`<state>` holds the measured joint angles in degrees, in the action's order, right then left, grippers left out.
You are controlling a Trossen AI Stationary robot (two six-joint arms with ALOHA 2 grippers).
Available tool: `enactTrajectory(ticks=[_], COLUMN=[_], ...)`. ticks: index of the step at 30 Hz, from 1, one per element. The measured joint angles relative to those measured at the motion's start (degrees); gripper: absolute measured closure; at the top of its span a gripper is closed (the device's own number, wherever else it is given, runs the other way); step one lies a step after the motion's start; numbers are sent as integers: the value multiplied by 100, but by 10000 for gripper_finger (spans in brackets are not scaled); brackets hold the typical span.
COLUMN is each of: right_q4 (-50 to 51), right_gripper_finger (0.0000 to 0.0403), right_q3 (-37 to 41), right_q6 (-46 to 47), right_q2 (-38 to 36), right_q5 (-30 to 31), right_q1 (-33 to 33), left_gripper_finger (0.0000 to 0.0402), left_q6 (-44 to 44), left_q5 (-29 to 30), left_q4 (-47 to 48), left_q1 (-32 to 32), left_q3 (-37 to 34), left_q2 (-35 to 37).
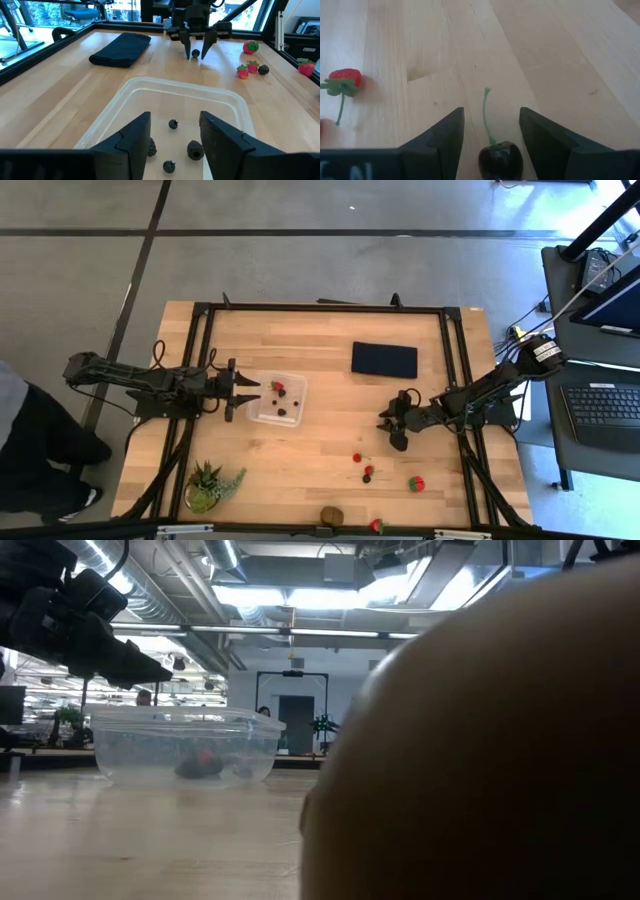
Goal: Pick and placing Produce into tupperware
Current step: Put the right black cherry into the transparent bin
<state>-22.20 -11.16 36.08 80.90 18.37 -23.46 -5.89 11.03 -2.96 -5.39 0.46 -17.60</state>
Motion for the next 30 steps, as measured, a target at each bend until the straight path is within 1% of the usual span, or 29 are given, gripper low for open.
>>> enactTrajectory(ticks=[8, 17, 22, 30], right_q4=[-35, 34, 64, 88], right_gripper_finger=[207, 209, 227, 263], right_q3=[0, -11, -9, -4], right_q6=[397, 386, -6, -16], right_q2=[-4, -9, -7, -7], right_q5=[11, 31, 73, 138], right_q1=[0, 0, -4, -1], left_gripper_finger=[233, 237, 240, 232], left_q6=[0, 0, 2, 2], left_q5=[-1, -1, -1, 0], left_q4=[-1, -2, -2, -2], left_q1=[-1, -1, -1, 0], left_q3=[1, 1, 0, 1], left_q2=[0, 0, 0, -1])
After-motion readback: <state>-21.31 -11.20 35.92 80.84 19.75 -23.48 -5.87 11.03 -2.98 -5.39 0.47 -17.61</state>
